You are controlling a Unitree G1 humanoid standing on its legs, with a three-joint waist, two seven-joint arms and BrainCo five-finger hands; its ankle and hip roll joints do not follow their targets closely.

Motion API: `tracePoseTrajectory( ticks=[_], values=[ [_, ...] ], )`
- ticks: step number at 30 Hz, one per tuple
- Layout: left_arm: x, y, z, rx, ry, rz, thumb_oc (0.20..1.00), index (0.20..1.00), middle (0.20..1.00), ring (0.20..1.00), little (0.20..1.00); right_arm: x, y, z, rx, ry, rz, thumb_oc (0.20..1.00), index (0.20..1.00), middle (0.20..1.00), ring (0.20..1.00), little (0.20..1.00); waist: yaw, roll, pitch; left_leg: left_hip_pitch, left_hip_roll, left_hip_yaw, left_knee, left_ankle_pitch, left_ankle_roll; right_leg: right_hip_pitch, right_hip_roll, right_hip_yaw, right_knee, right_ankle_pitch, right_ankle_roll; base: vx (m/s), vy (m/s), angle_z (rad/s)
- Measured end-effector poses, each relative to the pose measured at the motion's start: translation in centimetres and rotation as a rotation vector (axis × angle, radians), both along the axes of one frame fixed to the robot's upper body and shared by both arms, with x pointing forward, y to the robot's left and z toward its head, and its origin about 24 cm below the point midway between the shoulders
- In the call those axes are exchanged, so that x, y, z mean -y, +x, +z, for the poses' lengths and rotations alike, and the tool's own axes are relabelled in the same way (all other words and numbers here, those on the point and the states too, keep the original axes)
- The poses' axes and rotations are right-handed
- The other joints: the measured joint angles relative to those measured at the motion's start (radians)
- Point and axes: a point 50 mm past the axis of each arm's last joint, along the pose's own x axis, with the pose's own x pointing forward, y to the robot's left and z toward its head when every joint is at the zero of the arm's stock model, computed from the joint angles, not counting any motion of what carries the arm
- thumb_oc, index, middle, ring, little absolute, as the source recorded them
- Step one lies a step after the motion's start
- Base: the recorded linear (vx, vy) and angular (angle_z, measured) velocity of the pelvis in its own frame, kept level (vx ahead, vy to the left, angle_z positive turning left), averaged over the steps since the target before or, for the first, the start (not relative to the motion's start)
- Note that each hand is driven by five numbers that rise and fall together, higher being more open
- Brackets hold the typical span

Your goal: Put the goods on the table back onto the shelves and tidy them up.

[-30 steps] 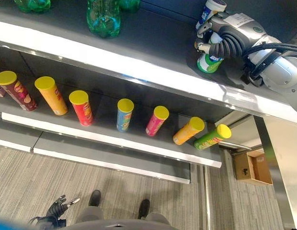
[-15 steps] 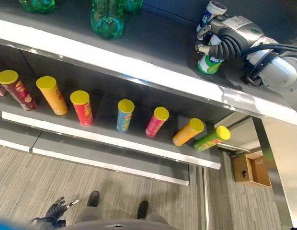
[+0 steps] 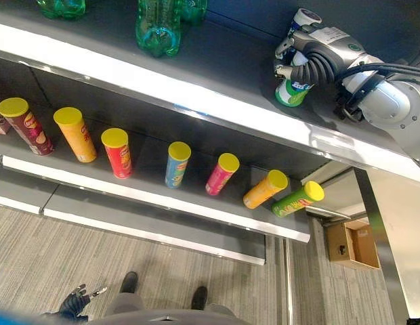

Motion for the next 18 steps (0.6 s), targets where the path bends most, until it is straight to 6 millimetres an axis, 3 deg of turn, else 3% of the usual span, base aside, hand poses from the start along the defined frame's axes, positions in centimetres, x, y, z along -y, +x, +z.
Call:
tracePoseTrajectory(
  ticks=[18],
  values=[
    [-0.08,-0.01,0.02,-0.002,0.013,0.008,1.000,1.000,1.000,1.000,1.000,0.13,0.04,-0.05,-0.017,0.029,0.004,0.200,0.200,0.200,0.200,0.200,-0.001,0.000,-0.001,0.001,0.000,0.001,0.000,0.000,0.000,0.000,0.000,0.000,0.000,0.000,0.000,0.00,0.000,0.00]
  ],
)
